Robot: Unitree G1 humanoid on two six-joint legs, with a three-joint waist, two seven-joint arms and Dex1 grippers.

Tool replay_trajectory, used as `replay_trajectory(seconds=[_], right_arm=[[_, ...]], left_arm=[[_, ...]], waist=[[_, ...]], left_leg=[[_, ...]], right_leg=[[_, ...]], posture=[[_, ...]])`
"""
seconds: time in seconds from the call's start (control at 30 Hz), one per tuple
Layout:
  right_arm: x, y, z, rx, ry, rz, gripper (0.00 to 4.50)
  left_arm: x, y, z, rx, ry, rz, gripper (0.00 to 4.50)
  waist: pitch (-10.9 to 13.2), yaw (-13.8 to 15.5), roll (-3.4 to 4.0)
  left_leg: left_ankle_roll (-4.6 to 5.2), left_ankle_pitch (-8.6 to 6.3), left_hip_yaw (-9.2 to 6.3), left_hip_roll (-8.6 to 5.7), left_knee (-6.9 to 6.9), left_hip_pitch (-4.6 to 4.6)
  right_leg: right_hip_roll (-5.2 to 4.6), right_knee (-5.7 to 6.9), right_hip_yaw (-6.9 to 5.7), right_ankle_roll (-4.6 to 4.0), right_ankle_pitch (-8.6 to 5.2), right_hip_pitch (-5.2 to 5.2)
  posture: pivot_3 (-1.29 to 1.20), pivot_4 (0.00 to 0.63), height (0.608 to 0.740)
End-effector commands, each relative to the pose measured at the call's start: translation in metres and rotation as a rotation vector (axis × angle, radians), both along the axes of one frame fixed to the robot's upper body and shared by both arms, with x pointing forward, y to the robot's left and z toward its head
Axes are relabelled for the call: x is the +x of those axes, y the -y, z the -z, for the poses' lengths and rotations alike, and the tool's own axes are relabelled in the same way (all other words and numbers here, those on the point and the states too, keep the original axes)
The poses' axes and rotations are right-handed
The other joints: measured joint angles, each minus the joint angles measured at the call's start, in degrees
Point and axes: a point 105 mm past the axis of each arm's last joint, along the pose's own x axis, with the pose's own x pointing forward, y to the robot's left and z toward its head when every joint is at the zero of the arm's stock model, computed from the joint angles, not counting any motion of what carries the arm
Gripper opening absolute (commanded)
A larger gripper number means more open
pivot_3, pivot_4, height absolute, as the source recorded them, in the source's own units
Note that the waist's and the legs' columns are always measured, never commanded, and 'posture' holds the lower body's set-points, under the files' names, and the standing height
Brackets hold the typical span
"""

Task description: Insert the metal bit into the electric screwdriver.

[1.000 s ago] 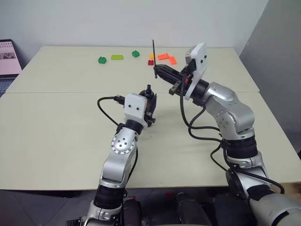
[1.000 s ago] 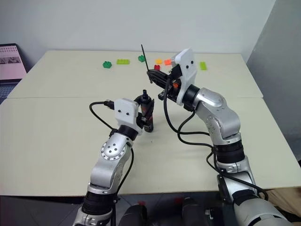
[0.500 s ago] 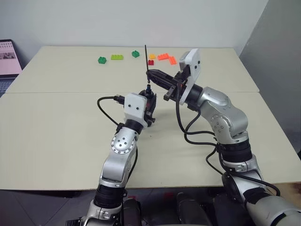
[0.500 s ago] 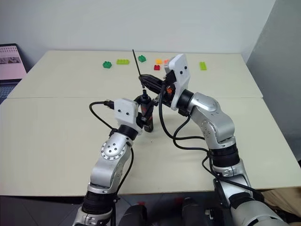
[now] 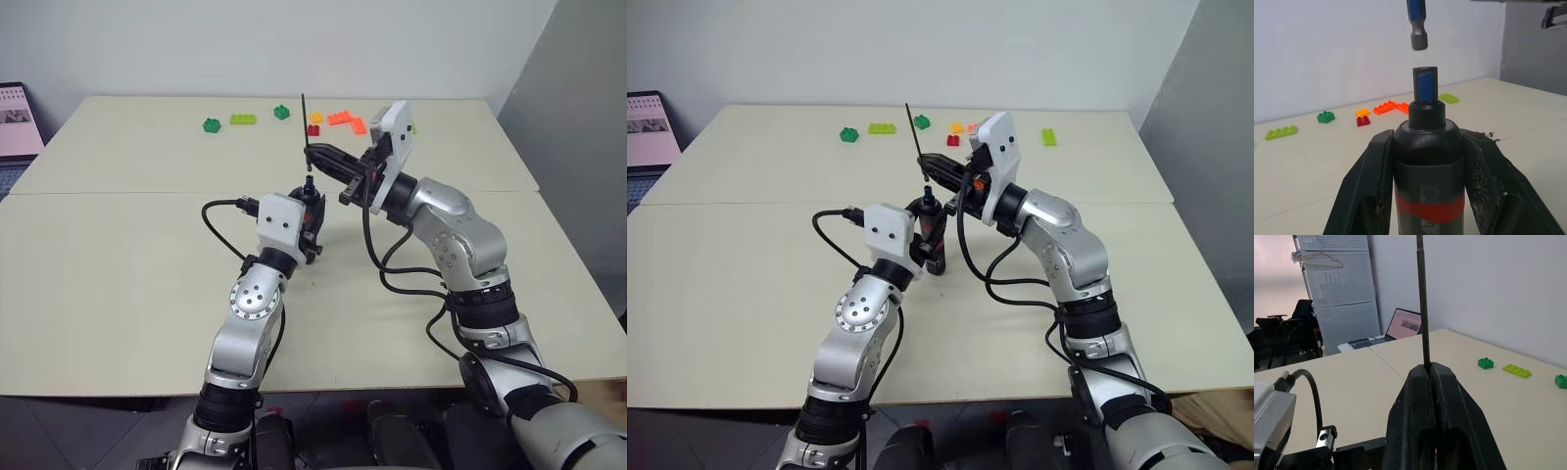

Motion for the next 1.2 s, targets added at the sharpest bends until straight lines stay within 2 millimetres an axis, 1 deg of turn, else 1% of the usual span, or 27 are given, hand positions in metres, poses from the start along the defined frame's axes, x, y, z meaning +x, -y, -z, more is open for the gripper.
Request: replay_trajectory(seconds=[0.03, 0.53, 1.03, 1.2], right_arm=[[-0.005, -0.003, -0.01, 0.016, 0.049, -0.019, 0.0], [-0.007, -0.002, 0.003, -0.017, 0.025, -0.023, 0.0], [-0.011, 0.0, -0.006, 0.005, 0.036, -0.033, 0.0], [-0.011, 0.0, -0.006, -0.004, 0.036, -0.032, 0.0]], left_arm=[[-0.001, -0.007, -0.008, -0.001, 0.033, -0.027, 1.65], [-0.002, -0.007, -0.007, -0.002, 0.032, -0.028, 1.65], [-0.002, -0.008, -0.007, 0.0, 0.03, -0.034, 1.65], [-0.002, -0.008, -0.006, 0.004, 0.029, -0.03, 1.65]], waist=[[0.0, 0.0, 0.0], [0.0, 0.0, 0.0], [0.0, -0.1, 0.0], [0.0, -0.1, 0.0]], left_leg=[[0.0, 0.0, 0.0, 0.0, 0.0, 0.0], [0.0, 0.0, 0.0, 0.0, -0.03, 0.02], [0.0, 0.0, 0.01, 0.01, -0.08, 0.04], [0.0, 0.0, 0.01, 0.0, -0.13, 0.04]], right_leg=[[0.0, 0.0, 0.0, 0.0, 0.0, 0.0], [0.01, -0.02, 0.01, 0.0, 0.0, 0.0], [0.03, -0.06, 0.04, 0.1, -0.06, -0.01], [0.03, -0.1, 0.04, 0.1, -0.06, -0.01]], posture=[[0.0, 0.15, 0.74], [0.0, 0.15, 0.74], [0.0, 0.15, 0.74], [0.0, 0.15, 0.74]])
